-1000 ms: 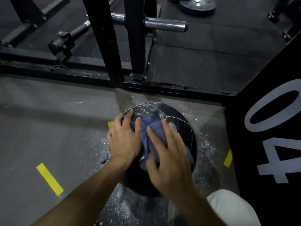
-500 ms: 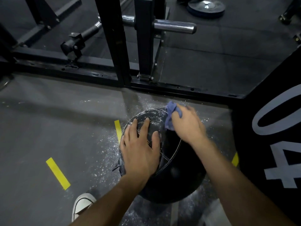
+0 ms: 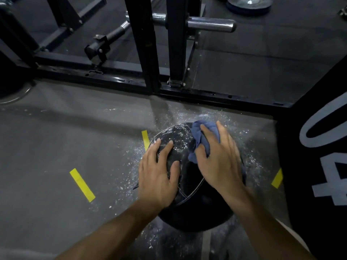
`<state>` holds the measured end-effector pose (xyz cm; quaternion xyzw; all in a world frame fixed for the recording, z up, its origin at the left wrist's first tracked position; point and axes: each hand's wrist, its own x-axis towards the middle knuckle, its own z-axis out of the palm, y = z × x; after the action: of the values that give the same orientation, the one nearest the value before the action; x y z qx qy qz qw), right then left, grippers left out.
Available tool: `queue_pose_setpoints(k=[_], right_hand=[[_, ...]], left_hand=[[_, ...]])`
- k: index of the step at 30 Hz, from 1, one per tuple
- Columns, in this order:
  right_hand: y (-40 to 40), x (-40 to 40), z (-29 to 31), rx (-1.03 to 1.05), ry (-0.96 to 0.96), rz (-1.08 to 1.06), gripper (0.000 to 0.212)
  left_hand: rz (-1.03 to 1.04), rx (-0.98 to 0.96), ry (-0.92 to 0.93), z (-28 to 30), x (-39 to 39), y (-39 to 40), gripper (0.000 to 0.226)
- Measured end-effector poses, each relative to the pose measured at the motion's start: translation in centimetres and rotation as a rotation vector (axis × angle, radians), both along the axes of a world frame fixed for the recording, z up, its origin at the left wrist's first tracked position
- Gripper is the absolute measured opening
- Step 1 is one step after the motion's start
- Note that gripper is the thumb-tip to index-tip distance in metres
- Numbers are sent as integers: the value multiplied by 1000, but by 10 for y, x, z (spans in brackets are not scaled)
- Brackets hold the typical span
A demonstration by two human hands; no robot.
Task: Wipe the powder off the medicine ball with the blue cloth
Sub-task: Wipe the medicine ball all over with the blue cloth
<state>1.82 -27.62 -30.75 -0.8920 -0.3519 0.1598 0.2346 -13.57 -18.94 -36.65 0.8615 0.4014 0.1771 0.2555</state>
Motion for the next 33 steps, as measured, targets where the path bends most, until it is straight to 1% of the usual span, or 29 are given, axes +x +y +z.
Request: queue_pose_setpoints(k=[2,4,6,7,10,12,14,18,20,23,25,26,28,30,33], right_hand=[[-7,-3,-4,24,1,-71,66],[-9,1,-6,47,9,-136,63],[-13,5,-8,61,-2,-172,59],[-14,6,-7,56,-7,-190,58],[-15,-7,-2,28,-18,-235,58],[-12,-22,1,46,-46,-290,62],[-10,-42,0,64,-116,-337,66],[-17,-97,-13,92,-310,-356,65],[-19,-124,-22,67,-367,-374,65],[-22,-153,-35,56,-435,-404,63],[-26,-165,-44,76,-470,-429,64],[-28,-168,-49,92,-481,-430,64],[-35,-175,-58,102,-517,-397,62],[-41,-175,-63,56,-550,-330,60],[-43,-161,-56,-5,-528,-332,63]], left_hand=[[-69,0,33,8,1,8,61],[-85,-17,28,20,13,26,60],[-80,-79,-12,27,27,54,56],[-109,-131,-11,25,33,67,56],[-301,-256,25,7,42,90,66],[-373,-282,24,-2,46,92,70],[-383,-281,8,-4,48,93,69],[-451,-248,42,3,51,92,65],[-497,-255,64,7,56,92,61],[-528,-288,151,16,66,92,49],[-537,-298,152,20,69,86,43],[-540,-271,133,20,69,82,42],[-571,-192,107,16,68,74,47],[-591,-136,104,14,67,69,55],[-605,-105,127,12,67,65,58]])
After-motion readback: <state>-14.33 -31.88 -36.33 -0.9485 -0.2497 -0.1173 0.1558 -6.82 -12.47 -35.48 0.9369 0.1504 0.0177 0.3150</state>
